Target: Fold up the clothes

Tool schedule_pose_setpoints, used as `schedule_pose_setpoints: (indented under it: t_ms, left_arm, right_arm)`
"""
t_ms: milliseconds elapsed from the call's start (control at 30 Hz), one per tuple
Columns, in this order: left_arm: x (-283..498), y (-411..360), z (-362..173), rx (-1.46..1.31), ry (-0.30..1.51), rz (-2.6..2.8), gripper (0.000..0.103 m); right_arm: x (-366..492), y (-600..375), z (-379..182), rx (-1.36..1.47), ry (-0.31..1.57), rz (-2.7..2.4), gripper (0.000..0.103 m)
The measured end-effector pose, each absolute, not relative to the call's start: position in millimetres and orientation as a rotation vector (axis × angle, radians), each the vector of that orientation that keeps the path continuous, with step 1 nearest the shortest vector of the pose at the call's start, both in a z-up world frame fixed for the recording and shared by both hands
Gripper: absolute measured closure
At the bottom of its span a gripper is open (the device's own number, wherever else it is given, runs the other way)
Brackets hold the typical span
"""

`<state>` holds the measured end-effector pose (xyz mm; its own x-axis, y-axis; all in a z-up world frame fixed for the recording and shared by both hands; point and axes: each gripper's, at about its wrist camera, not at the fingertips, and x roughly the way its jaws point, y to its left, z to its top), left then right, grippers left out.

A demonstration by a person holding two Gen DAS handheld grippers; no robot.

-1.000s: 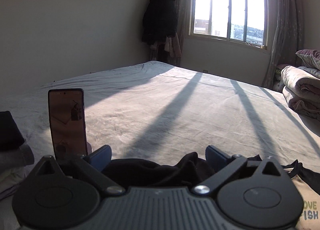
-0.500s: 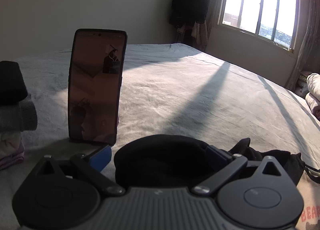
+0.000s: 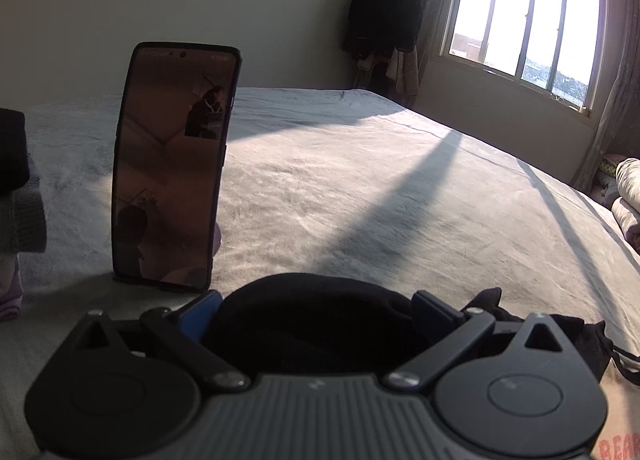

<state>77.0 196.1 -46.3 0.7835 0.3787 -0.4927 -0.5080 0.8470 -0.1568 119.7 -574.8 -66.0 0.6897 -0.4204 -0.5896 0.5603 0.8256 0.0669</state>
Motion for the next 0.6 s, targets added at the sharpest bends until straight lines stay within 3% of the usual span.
schedule_pose_setpoints:
  t_ms: [167, 233, 600]
  left_arm:
    - [84, 189, -47, -0.247, 0.464, 0.5, 0.003]
    - [87, 187, -47, -0.241, 0.467, 0.5, 0.003]
    - [80, 213, -41, -0.314, 0.503, 0.512, 0.003]
  right_arm:
    - [112, -597, -61, 0.29, 0.59, -0.581, 0.081]
    - [112, -591, -55, 0.283, 0.585, -0.577, 0.072]
    - [126, -513, -5, 0.256, 0.549, -0.434, 0.059]
